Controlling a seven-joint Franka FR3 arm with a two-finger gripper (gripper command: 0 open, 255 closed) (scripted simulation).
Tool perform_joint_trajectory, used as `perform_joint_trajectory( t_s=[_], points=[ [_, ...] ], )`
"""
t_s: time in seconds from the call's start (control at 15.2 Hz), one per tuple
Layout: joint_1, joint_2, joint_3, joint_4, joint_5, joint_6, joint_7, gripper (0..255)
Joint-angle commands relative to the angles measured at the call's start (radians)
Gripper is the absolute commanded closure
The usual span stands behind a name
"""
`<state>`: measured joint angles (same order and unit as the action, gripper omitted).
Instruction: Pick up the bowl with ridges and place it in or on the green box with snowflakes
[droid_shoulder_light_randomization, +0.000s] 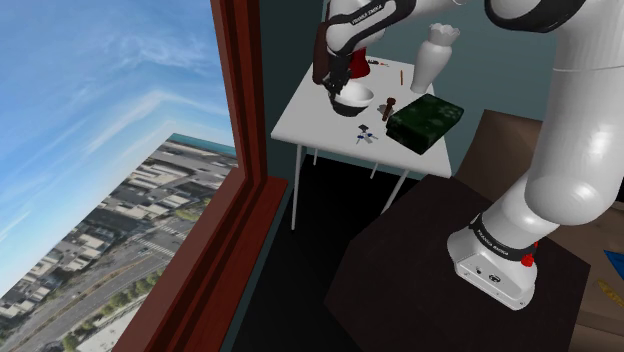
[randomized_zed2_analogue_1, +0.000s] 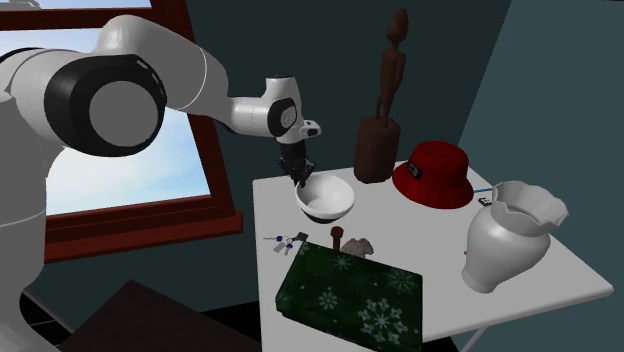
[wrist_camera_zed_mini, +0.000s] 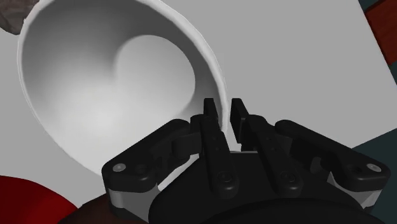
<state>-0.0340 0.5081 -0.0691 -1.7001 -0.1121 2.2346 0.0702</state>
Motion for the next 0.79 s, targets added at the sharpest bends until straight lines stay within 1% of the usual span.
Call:
perform_joint_trajectory(
  t_s=[0.0,0.73],
  points=[
    [0.001,-0.012,0.0,0.008,0.001,-0.019,-0.002,255],
    [0.002,-0.077,0.001,0.062,0.004,-0.138,-0.015,255]
  ],
)
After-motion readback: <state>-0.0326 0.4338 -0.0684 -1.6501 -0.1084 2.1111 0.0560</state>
